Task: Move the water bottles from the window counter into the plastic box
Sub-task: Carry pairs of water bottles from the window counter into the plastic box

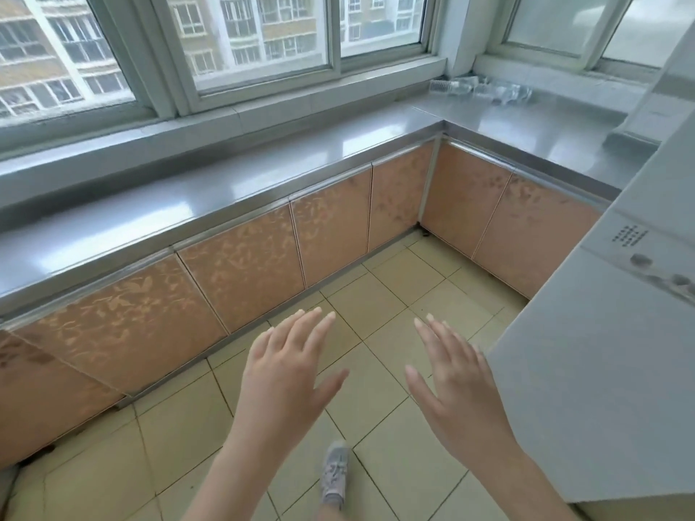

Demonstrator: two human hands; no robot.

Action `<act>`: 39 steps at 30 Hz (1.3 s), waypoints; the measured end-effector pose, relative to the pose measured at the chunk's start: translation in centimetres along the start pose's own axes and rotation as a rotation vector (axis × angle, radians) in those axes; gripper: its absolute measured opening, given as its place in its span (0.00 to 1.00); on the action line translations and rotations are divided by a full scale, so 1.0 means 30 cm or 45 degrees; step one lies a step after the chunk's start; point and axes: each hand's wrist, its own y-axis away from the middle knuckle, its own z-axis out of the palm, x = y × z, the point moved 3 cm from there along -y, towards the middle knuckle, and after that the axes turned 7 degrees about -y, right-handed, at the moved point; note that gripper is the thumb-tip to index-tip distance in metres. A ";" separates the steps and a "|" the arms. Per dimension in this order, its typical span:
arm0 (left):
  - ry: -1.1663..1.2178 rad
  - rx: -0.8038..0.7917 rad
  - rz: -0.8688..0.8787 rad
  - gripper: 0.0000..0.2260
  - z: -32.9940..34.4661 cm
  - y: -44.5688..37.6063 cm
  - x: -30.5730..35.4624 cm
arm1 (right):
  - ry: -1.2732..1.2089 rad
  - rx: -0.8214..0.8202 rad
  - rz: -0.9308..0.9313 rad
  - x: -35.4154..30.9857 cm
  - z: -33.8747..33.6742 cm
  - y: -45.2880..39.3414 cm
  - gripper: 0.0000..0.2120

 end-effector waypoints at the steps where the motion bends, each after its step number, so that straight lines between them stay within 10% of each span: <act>1: 0.012 0.001 0.009 0.30 0.022 -0.071 0.001 | 0.002 0.004 0.018 0.025 0.000 -0.065 0.32; 39: 0.063 -0.103 0.279 0.28 0.662 -2.597 0.525 | -0.001 0.117 0.357 1.175 -0.458 -2.264 0.28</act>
